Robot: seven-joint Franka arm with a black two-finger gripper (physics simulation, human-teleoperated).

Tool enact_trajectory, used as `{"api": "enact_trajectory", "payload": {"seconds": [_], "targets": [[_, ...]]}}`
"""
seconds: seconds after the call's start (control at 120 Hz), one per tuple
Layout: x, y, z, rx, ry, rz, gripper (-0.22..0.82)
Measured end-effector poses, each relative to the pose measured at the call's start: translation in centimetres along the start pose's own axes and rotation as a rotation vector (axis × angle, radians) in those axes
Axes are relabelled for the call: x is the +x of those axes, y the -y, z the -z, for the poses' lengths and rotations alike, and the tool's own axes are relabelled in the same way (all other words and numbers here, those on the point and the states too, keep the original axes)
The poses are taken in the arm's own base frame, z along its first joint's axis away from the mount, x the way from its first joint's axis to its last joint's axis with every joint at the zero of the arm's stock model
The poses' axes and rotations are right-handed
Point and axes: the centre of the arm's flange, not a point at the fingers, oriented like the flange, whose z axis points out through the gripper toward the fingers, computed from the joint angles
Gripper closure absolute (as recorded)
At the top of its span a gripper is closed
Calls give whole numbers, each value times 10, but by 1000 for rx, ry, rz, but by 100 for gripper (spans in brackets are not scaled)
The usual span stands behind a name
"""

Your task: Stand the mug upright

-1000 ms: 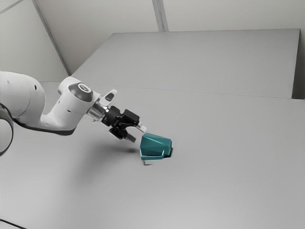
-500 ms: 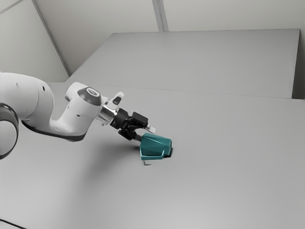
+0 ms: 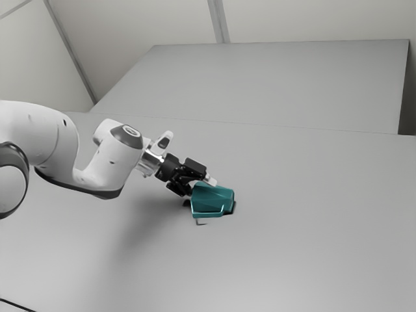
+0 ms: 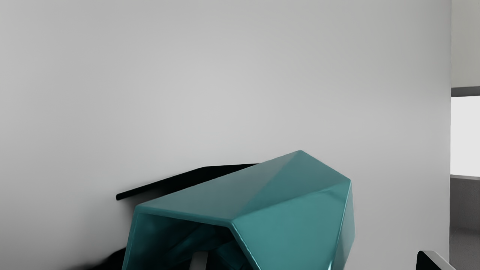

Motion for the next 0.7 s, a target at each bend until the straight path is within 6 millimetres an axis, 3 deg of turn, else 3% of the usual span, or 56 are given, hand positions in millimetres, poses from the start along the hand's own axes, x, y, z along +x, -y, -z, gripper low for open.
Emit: {"api": "enact_trajectory", "payload": {"seconds": [0.267,0.7], "targets": [[-7,5,-5,-17,-6,22,2],[-8,5,-7,-52,-28,42,38]]}}
